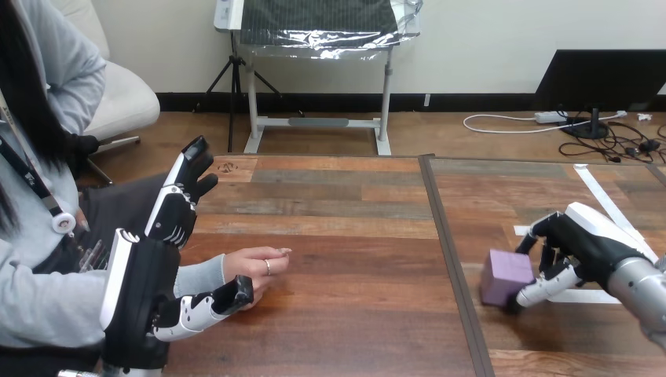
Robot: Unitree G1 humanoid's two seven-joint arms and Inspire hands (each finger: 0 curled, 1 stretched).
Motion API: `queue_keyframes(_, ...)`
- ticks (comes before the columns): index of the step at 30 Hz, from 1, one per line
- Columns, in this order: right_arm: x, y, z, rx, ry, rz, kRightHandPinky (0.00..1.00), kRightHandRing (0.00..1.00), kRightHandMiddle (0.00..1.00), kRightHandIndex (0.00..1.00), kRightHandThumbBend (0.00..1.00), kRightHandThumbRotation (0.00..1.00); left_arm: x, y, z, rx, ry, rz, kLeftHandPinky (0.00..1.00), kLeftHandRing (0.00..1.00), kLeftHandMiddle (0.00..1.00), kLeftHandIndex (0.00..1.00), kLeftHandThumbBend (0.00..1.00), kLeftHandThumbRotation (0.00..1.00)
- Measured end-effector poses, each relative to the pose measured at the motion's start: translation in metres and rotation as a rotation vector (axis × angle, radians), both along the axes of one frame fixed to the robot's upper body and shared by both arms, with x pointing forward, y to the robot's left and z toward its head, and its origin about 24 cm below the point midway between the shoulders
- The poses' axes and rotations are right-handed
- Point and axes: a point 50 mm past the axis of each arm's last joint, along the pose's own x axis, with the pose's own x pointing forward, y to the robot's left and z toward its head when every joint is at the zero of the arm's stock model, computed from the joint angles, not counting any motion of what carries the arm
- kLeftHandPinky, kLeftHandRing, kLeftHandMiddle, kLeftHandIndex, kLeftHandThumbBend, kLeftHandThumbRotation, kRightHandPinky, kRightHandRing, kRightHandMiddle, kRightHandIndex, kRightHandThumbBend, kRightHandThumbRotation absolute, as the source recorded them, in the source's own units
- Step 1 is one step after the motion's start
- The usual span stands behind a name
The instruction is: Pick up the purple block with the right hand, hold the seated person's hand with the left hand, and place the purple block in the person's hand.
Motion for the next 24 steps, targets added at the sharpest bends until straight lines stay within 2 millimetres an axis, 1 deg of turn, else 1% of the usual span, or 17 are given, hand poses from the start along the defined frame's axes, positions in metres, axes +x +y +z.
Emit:
queue_keyframes(11, -0.0005, 0.0064, -0.0034, 0.064, -0.052, -0.023, 0.04, 0.08, 0.13, 0.13, 0.57, 0.00, -0.0024, 0.0004, -0.0007, 0.000, 0.003, 0.002, 0.91, 0.95, 0.97, 0.94, 1.00, 0.66)
queue_keyframes(24, 0.0002, 0.0052, -0.0011, 0.115, -0.089, -0.057, 0.03, 0.08, 0.12, 0.11, 0.58, 0.00, -0.0057, 0.0012, -0.0034, 0.000, 0.017, 0.007, 0.91, 0.95, 0.96, 0.94, 1.00, 0.66)
